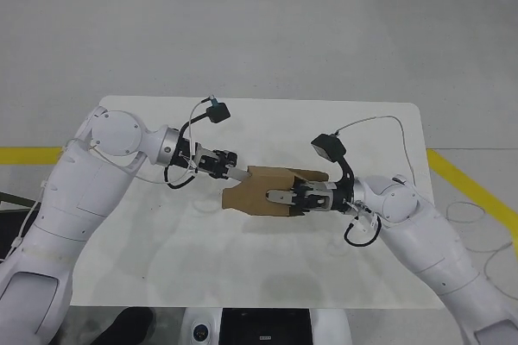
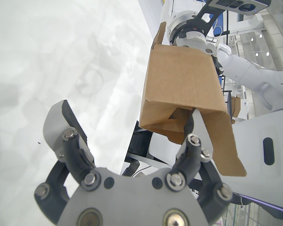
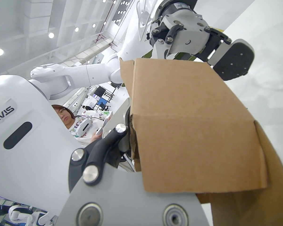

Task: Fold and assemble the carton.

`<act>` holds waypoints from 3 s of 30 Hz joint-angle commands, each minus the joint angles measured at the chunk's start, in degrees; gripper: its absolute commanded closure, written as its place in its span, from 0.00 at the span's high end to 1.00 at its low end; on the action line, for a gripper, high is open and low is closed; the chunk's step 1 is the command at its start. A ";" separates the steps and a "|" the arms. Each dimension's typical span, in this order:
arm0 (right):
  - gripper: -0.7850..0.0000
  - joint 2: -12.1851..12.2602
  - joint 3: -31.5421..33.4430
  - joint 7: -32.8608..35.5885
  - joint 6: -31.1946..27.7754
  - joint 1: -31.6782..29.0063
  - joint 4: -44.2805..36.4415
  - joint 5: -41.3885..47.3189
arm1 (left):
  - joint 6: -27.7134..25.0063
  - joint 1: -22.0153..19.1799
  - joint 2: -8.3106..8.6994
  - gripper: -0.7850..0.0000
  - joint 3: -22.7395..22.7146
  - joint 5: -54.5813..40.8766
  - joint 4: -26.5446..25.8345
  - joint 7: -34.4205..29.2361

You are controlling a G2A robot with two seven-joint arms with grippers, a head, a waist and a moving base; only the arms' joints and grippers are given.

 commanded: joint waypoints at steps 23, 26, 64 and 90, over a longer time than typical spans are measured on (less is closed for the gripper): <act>0.00 0.20 4.81 -4.84 2.75 -2.13 4.64 -7.72 | 1.24 0.60 0.91 1.00 -1.86 1.78 -2.26 0.68; 0.00 -0.04 4.45 -4.79 2.65 -1.97 3.75 -7.60 | 1.50 0.32 0.78 1.00 -1.16 2.33 -1.93 0.74; 0.00 -1.29 4.14 -0.39 1.11 -2.42 -2.04 -1.13 | 0.14 -0.58 -0.01 1.00 1.97 -0.43 0.94 -0.61; 0.00 -2.17 4.39 1.57 0.63 -2.39 -1.37 1.40 | -0.83 -2.58 -1.79 1.00 5.66 -3.51 3.31 -0.78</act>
